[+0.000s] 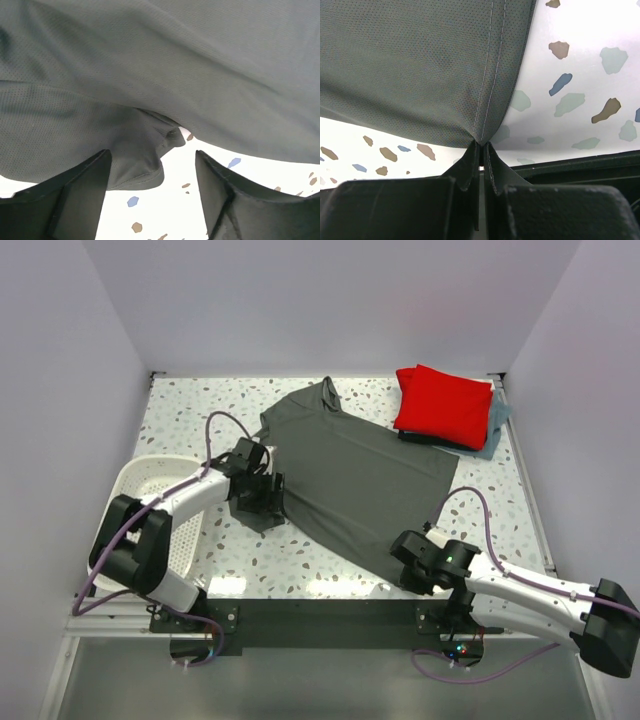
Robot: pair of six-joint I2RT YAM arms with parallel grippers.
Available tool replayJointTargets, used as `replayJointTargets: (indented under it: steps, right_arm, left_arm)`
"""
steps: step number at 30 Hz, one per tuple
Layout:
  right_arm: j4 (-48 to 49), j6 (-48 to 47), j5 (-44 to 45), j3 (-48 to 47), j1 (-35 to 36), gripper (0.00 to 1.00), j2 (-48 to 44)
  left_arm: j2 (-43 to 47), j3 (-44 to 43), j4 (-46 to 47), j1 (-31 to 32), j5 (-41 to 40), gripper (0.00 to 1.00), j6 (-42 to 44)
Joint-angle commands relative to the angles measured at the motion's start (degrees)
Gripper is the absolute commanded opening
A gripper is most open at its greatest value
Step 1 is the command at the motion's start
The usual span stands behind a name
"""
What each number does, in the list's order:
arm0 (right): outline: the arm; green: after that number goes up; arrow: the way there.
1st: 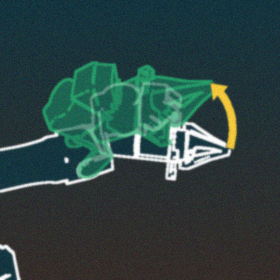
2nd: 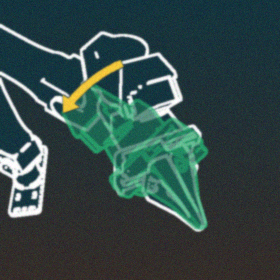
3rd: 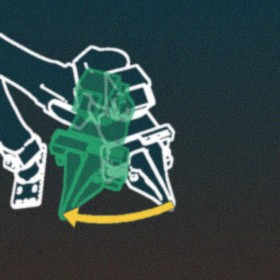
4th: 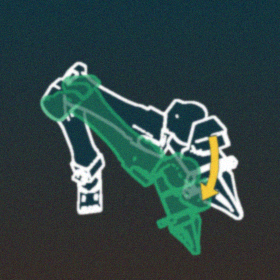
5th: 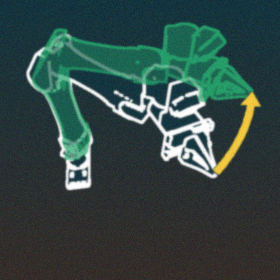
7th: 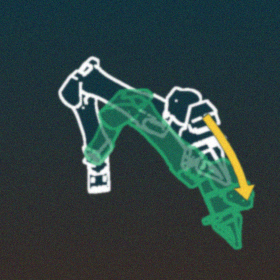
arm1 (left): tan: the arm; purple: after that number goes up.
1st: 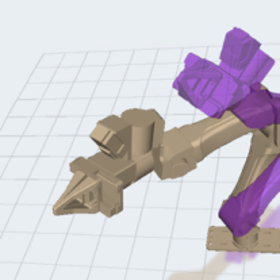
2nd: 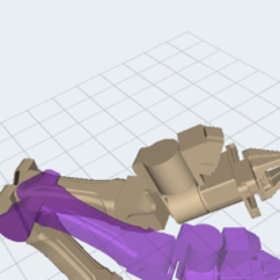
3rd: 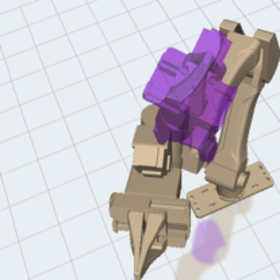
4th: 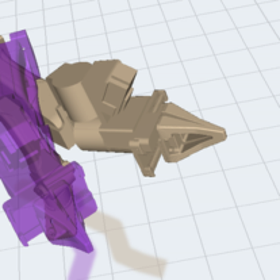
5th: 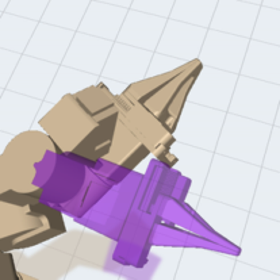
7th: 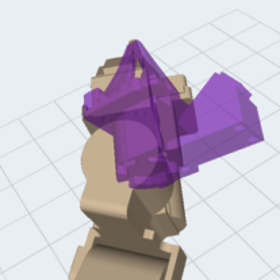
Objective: Fold and stack the t-shirts
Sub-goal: Flatten the tshirt out
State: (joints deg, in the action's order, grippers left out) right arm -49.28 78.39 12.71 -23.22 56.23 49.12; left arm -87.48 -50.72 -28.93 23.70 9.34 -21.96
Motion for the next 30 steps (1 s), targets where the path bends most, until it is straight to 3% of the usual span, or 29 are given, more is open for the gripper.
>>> replayJointTargets:
  steps: [1, 7, 10, 13, 14, 24, 30]
  right_arm:
    - [-0.82, 0.54, 3.02, -0.16, 0.11, 0.00, 0.62]
    - [-0.73, 0.71, 2.93, 0.28, 0.11, 0.00, 0.27]
    - [-0.91, 0.80, 3.11, 0.37, 0.11, 0.00, 0.01]
    - [-1.17, 1.06, 3.29, 0.37, 0.11, 0.00, -0.43]
    - [-1.26, 1.15, 3.37, 0.46, 0.11, 0.00, -0.52]
    - [-1.26, 1.24, 3.20, 0.37, 0.11, 0.00, -0.35]
    - [-1.26, 0.98, 2.93, 0.19, 0.11, 0.00, 0.27]
  left_arm:
    - [-0.84, 0.62, 0.80, 0.03, -1.26, 0.69, 0.16]
    - [-3.65, 0.62, 3.35, 0.03, -0.12, 0.49, 0.24]
    - [-5.59, -0.08, 3.44, 0.03, 0.32, 0.35, 0.77]
    - [-6.21, -1.65, 2.83, 0.03, -0.29, 0.13, 1.47]
    - [-6.12, -2.45, 2.48, 0.03, -0.99, 0.00, 1.56]
    - [-10.16, -18.97, -4.64, 1.69, -2.49, 0.00, 4.64]
    - [-18.86, -28.02, -6.85, 3.19, -1.61, 0.00, 8.06]
